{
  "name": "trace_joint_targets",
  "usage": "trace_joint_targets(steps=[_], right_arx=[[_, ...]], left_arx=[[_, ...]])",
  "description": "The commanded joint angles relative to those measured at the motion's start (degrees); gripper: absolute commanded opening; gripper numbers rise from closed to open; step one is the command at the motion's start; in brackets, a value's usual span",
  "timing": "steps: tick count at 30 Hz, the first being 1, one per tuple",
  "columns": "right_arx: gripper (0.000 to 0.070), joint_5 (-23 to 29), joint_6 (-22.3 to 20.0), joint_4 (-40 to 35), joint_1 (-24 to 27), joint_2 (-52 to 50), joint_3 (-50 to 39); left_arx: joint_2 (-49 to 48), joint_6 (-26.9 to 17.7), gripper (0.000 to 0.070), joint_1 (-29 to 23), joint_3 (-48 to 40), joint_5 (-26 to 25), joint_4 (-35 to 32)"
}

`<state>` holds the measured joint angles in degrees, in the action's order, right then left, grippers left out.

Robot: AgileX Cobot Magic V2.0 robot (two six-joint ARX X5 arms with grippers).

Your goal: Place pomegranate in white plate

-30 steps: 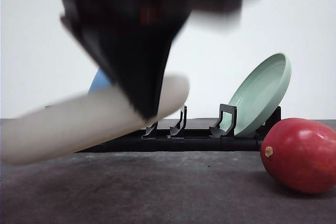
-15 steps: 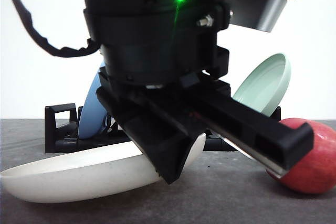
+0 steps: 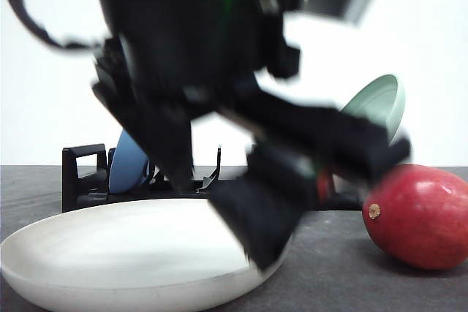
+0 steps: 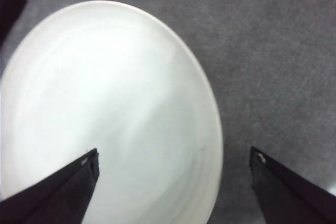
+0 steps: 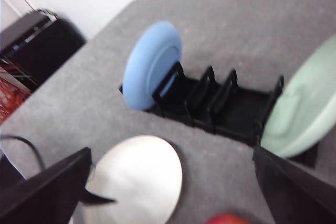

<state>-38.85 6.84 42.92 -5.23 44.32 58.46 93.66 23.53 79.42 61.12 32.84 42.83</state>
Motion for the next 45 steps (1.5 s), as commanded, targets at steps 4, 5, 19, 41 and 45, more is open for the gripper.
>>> trace_joint_targets(steps=[4, 5, 19, 41, 45], right_arx=[[0.0625, 2.9, -1.9, 3.1, -3.9, 2.5, 0.8], [0.0625, 3.4, -2.0, 4.0, -4.9, 3.2, 0.8], [0.0627, 17.4, -3.3, 12.7, -16.2, 17.6, 0.7], [0.07, 25.8, -6.3, 11.4, -19.9, 43.6, 0.7], [0.07, 25.8, -6.6, 10.3, -21.2, 45.8, 0.7]], left_arx=[[-7.5, 2.0, 0.0567, 0.9, 0.8, 0.5, 3.7], [-9.5, 2.4, 0.0566, 0.9, 0.8, 0.5, 4.7], [-44.4, 2.5, 0.0559, 0.9, 0.8, 0.1, 16.1], [-74.5, 8.7, 0.0556, 0.9, -5.9, -5.7, 20.6], [-74.6, 8.7, 0.0556, 0.9, -5.9, -5.7, 20.6]])
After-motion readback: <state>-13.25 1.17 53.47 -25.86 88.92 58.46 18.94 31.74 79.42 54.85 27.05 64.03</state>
